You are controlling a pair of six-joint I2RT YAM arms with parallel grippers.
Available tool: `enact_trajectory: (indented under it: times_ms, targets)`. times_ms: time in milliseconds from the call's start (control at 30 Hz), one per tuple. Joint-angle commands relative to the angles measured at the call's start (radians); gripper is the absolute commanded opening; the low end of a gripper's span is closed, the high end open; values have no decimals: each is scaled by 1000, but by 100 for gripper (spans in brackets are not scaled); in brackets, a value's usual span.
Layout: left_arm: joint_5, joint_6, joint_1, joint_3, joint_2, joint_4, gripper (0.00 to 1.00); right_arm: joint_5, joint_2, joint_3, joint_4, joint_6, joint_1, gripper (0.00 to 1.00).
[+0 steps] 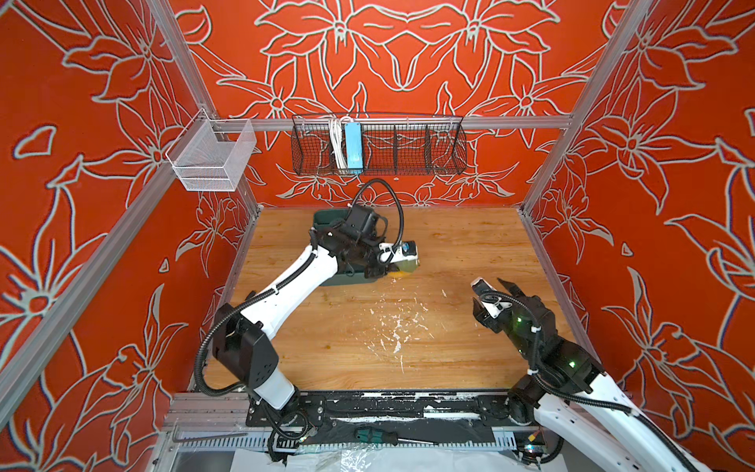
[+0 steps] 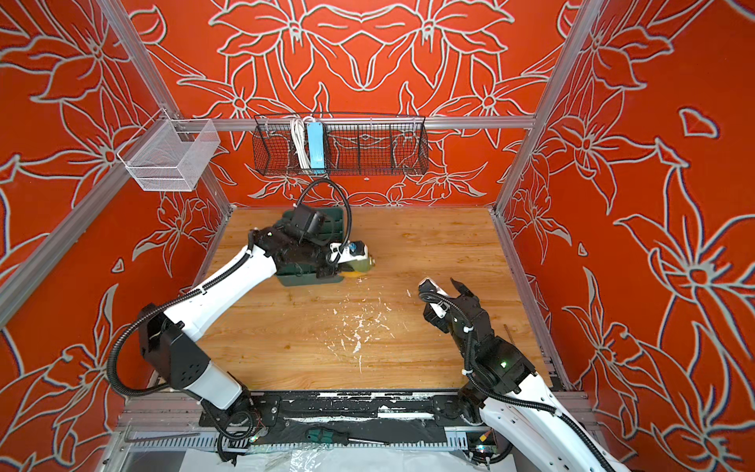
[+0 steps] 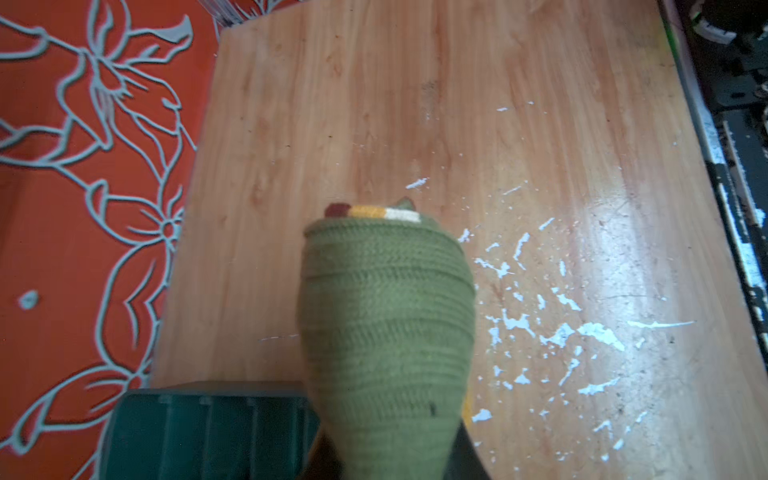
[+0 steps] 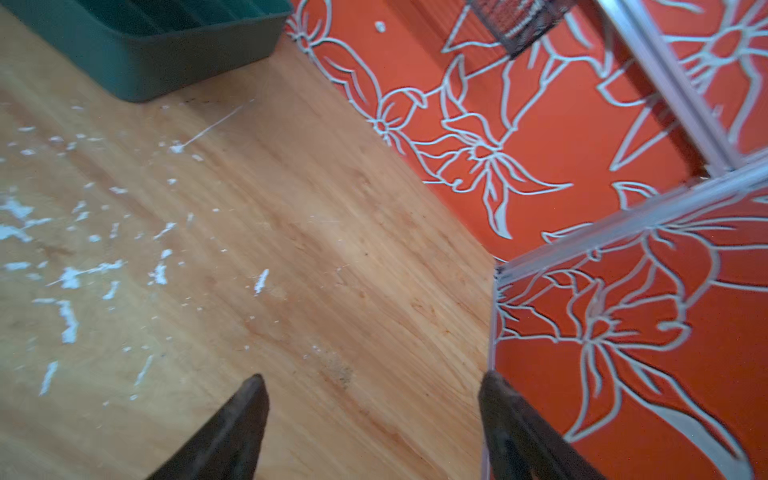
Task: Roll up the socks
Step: 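Lower the rolled green sock into a tray compartment with the left gripper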
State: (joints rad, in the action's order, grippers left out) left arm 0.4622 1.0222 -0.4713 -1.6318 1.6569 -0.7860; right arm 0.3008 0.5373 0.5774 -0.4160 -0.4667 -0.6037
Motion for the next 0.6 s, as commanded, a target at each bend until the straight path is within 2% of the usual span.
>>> enact_trajectory:
  times_ms: [0,133,233,400,567]
  targets:
    - [50,107,79,-86,117,-154,0,-287,28,-29,-20,21,1,78]
    - [-76,144,136,-92,195,-37,0,-536,76,-29,-10,-9,-2,76]
    - [-182,143,175,-28,239,160,0,-695,133,-30,-3,-6,-2,76]
    - [-244,179,204,20,308,301,0,-739,205,-29,35,17,-3,73]
    - [-292,198,207,37,369,325,0,-732,227,-11,10,-6,-2,73]
